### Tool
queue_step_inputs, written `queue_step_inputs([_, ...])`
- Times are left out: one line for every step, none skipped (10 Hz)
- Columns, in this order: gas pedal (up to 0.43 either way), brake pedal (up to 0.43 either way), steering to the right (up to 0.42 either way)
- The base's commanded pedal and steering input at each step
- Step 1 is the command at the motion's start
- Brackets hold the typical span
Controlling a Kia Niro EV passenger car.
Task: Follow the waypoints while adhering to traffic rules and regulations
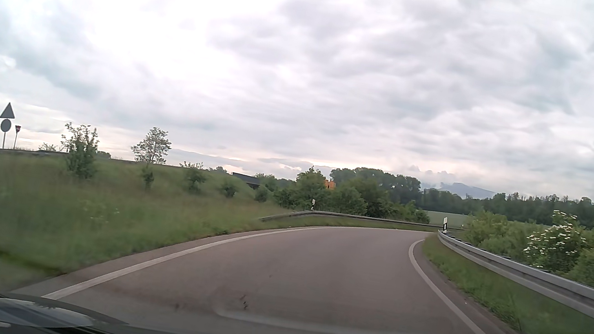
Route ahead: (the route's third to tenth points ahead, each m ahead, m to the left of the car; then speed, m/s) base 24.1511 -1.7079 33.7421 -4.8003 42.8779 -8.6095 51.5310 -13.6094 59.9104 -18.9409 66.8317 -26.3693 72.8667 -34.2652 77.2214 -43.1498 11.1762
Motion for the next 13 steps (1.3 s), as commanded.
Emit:
queue_step_inputs([0.110, 0.000, 0.049])
queue_step_inputs([0.110, 0.000, 0.049])
queue_step_inputs([0.098, 0.000, 0.049])
queue_step_inputs([0.098, 0.000, 0.049])
queue_step_inputs([0.087, 0.000, 0.049])
queue_step_inputs([0.087, 0.000, 0.049])
queue_step_inputs([0.087, 0.000, 0.049])
queue_step_inputs([0.087, 0.000, 0.049])
queue_step_inputs([0.087, 0.000, 0.049])
queue_step_inputs([0.087, 0.000, 0.050])
queue_step_inputs([0.087, 0.000, 0.051])
queue_step_inputs([0.087, 0.000, 0.053])
queue_step_inputs([0.087, 0.000, 0.053])
